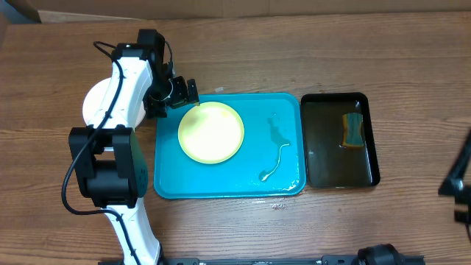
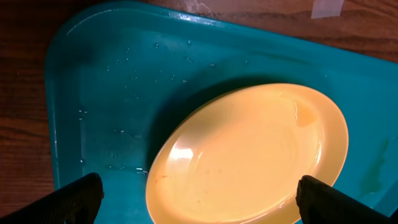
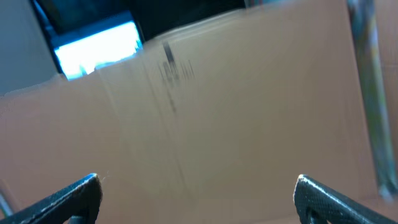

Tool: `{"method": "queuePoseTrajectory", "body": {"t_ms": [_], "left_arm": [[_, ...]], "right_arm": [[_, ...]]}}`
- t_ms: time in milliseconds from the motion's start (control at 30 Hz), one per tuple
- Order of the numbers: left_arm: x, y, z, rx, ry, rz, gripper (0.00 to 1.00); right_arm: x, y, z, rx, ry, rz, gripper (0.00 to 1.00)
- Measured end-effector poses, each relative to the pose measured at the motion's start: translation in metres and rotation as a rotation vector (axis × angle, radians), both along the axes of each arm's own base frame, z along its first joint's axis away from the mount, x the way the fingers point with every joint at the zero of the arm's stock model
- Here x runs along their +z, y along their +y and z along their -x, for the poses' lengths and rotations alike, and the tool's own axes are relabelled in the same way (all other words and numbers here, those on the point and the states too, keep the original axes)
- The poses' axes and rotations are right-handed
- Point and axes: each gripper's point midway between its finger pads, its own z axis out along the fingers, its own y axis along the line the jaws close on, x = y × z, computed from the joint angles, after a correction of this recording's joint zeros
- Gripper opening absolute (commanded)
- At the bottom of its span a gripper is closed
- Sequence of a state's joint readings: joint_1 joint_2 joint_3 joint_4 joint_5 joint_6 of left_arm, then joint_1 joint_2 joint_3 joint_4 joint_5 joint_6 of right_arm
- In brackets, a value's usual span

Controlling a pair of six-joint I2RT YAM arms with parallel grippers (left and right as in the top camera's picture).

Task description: Clean dirty plates on tray and stack at the side

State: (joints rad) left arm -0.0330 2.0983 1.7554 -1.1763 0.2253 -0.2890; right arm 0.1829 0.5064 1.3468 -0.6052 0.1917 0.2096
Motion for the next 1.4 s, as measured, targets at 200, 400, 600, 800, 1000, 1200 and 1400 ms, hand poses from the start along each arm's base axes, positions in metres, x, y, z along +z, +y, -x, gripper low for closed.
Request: {"method": "queuePoseTrajectory", "body": {"t_ms": [200, 400, 600, 800, 1000, 1200, 1400], "left_arm": [[0.0, 0.0, 0.0, 0.0, 0.001, 0.002, 1.0], [0.0, -0.001, 0.0, 0.0, 0.0, 0.003, 1.0], [0.0, -0.001, 0.0, 0.0, 0.0, 0.003, 1.0], [0.0, -0.001, 0.0, 0.0, 0.0, 0.003, 1.0], [0.0, -0.001, 0.0, 0.0, -0.001, 0.003, 1.0], [0.0, -0.001, 0.0, 0.0, -0.001, 0.003, 1.0], [0.0, -0.001, 0.0, 0.0, -0.002, 0.004, 1.0]], "right_arm": [[-0.026, -0.002, 0.006, -0.016, -0.219, -0.021, 1.0], [-0.081, 0.001, -0.017, -0.025, -0.334, -0.032, 1.0], [-0.138, 0.007, -0.038, -0.013, -0.359, -0.029, 1.0], [-0.182, 0.01, -0.05, -0.007, -0.312, -0.019, 1.0], [-0.208, 0.011, -0.06, -0.005, -0.27, -0.013, 1.0], [-0.256, 0.015, -0.081, 0.003, -0.127, -0.004, 1.0], [-0.289, 0.018, -0.093, 0.01, 0.013, 0.016, 1.0]]}}
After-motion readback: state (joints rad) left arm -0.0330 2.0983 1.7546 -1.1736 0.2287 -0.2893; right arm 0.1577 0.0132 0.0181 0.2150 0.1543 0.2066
